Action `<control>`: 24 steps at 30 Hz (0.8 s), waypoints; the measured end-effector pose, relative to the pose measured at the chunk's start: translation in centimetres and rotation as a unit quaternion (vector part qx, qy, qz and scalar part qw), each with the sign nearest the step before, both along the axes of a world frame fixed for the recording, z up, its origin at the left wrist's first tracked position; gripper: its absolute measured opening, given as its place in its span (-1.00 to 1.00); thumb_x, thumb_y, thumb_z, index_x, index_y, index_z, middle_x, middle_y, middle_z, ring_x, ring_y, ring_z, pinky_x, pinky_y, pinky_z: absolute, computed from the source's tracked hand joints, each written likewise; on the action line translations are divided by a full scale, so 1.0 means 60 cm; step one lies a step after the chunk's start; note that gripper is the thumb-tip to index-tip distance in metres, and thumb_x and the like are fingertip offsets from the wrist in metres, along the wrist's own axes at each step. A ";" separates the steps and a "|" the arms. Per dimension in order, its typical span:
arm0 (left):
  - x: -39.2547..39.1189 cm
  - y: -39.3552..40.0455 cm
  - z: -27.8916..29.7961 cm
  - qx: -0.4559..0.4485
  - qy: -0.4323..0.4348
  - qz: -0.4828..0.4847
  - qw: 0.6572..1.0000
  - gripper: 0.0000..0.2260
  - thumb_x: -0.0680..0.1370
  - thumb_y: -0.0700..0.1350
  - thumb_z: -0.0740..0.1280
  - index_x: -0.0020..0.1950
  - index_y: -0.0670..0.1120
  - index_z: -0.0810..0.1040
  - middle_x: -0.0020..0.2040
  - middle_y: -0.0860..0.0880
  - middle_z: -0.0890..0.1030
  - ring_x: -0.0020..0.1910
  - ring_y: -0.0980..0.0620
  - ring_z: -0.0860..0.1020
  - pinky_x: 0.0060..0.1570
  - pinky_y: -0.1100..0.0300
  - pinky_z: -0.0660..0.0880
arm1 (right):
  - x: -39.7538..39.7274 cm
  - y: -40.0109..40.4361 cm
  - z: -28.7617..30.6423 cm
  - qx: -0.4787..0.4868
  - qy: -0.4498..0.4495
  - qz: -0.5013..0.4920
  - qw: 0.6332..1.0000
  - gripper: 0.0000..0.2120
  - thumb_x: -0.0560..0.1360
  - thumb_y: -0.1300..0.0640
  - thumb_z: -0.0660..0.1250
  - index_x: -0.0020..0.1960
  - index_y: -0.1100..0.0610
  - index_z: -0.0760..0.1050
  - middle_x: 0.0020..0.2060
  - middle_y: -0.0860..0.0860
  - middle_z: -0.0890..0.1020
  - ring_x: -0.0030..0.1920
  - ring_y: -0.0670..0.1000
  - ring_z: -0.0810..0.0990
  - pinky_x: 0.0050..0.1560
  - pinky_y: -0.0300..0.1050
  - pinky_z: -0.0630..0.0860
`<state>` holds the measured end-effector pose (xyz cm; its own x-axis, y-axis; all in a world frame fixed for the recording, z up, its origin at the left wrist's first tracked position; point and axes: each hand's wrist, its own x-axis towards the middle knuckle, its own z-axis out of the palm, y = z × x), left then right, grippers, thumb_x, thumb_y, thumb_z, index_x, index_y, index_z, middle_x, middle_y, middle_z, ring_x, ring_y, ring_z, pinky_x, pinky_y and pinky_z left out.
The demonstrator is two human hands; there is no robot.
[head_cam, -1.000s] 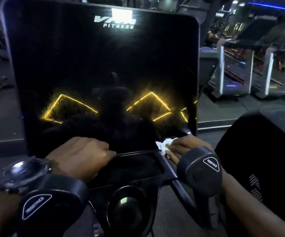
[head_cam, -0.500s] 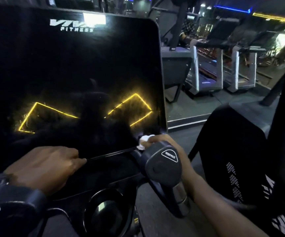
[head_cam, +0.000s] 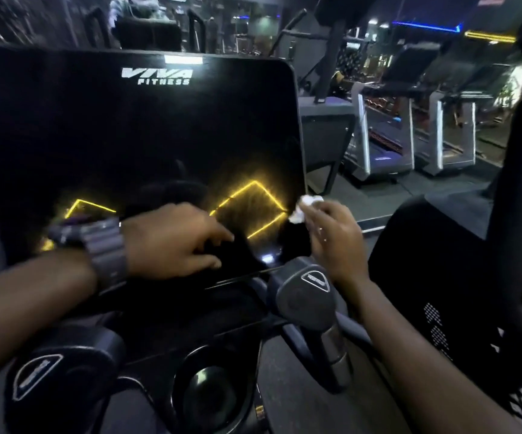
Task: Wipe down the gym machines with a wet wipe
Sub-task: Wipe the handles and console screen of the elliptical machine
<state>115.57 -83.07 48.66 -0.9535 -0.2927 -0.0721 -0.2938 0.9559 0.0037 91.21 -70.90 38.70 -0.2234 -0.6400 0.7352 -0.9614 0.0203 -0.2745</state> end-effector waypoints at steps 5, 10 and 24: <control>-0.089 0.022 0.058 -0.015 -0.018 0.010 1.000 -0.56 0.49 0.20 0.38 0.34 0.10 0.50 0.12 0.13 0.63 0.07 0.11 0.58 0.07 0.20 0.52 | 0.025 0.011 -0.029 0.003 -0.023 0.010 1.000 -0.76 0.53 0.11 0.30 0.16 0.05 0.61 0.03 0.05 0.59 0.04 0.08 0.50 0.12 -0.13 0.45; -0.126 0.039 0.025 -0.050 0.009 0.011 0.999 -0.67 0.48 0.25 0.33 0.17 0.15 0.54 0.05 0.11 0.63 0.04 0.01 0.61 -0.01 0.05 0.58 | -0.002 -0.014 0.010 -0.019 -0.020 -0.012 1.000 -0.64 0.46 0.33 0.37 0.23 0.12 0.58 0.05 0.05 0.57 0.04 0.09 0.53 0.07 -0.25 0.40; -0.121 0.011 0.024 -0.007 0.157 0.064 0.986 -0.64 0.49 0.13 0.37 0.26 0.08 0.50 0.08 0.10 0.58 0.02 0.06 0.57 -0.01 0.02 0.56 | -0.002 -0.121 0.091 -0.099 -0.062 -0.002 0.993 -0.60 0.52 0.35 0.28 0.34 0.14 0.50 0.25 0.14 0.51 0.22 0.08 0.50 0.24 -0.17 0.43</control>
<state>108.29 -82.38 50.13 -0.8832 -0.4113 0.2254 -0.3991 0.9115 0.0997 91.09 -78.15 44.17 -0.3224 -0.4844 0.8132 -0.9200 -0.0418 -0.3897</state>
